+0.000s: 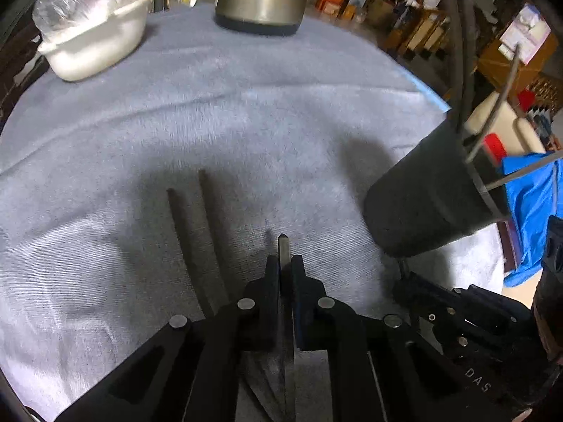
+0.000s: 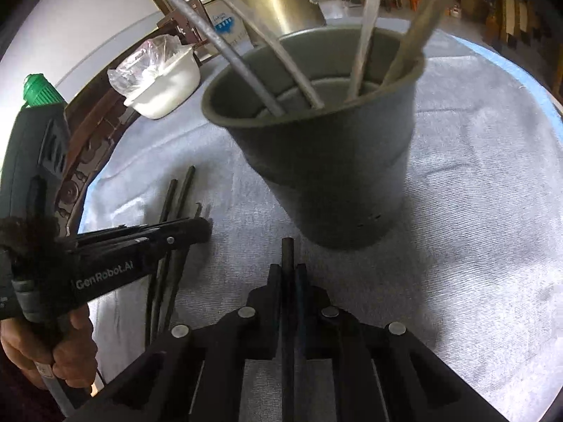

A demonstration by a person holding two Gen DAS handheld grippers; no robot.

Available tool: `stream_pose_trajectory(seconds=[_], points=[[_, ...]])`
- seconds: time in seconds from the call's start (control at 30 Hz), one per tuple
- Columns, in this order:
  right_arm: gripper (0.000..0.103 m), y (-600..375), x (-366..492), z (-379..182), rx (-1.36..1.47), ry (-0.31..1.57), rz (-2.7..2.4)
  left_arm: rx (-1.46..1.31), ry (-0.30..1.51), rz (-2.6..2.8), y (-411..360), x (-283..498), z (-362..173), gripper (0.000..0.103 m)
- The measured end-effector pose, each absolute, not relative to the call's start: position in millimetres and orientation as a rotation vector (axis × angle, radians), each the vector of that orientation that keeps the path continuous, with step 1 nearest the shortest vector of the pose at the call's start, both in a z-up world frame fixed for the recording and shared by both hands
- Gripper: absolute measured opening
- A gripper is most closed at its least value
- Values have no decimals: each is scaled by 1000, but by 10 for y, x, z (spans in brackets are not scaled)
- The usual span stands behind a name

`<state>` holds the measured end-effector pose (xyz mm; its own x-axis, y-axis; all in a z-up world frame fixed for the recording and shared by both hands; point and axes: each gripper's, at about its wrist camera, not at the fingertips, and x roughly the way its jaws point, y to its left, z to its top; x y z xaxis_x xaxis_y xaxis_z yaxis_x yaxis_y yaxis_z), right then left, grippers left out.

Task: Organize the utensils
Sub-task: 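Lift the stick with the left tool and insert it into the grey cup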

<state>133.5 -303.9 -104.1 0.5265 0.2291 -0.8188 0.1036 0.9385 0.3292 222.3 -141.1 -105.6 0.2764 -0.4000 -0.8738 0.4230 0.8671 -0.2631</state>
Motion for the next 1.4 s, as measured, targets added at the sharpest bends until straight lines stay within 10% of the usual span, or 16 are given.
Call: stream_pose_trajectory(seconds=[1.4], points=[[8,-3693,218,1122,445,128,128,-181,464,-576,-1057,1147,1378,5]])
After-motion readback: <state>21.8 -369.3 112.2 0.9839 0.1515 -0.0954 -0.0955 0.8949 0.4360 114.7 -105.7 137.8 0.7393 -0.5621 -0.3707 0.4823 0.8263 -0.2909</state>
